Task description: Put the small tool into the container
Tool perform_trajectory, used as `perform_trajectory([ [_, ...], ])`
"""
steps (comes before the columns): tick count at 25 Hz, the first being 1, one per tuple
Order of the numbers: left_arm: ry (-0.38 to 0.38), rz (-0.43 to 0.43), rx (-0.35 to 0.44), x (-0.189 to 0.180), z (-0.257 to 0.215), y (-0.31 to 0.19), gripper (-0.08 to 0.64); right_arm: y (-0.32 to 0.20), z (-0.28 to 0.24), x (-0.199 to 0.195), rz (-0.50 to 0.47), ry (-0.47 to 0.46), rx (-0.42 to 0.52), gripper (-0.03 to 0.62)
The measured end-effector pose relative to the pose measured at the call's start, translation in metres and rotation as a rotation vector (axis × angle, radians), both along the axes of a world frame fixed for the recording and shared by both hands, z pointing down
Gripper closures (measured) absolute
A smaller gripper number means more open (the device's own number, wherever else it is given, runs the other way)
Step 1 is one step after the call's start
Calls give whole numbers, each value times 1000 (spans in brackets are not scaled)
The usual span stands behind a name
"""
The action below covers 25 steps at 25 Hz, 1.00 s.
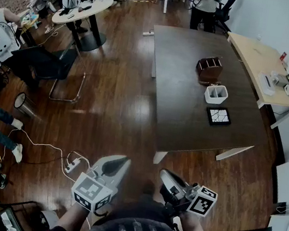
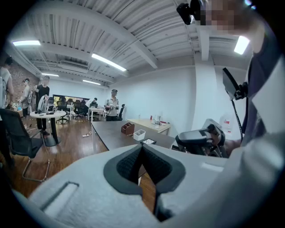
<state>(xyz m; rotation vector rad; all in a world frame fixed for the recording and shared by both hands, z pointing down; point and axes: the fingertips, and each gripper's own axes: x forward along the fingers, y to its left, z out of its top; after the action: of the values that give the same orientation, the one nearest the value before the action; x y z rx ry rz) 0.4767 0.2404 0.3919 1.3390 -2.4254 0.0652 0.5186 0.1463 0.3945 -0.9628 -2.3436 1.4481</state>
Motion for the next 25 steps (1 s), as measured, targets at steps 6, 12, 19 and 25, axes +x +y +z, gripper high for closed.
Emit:
perform_trajectory([
  [6,35,11,9,-43,0,-60,558,-44,19,-37,-65,40,13,594],
  [12,50,-32,-35,-69,3,-65,558,-45,6,-70,-155,-11,55,594],
  [19,29,-105,1,-107,7,-44,558,-24,18,-94,-243,21,93,592],
  [25,55,-159,16,-153,26,0,560,4,12,-124,-274,-27,166,592],
])
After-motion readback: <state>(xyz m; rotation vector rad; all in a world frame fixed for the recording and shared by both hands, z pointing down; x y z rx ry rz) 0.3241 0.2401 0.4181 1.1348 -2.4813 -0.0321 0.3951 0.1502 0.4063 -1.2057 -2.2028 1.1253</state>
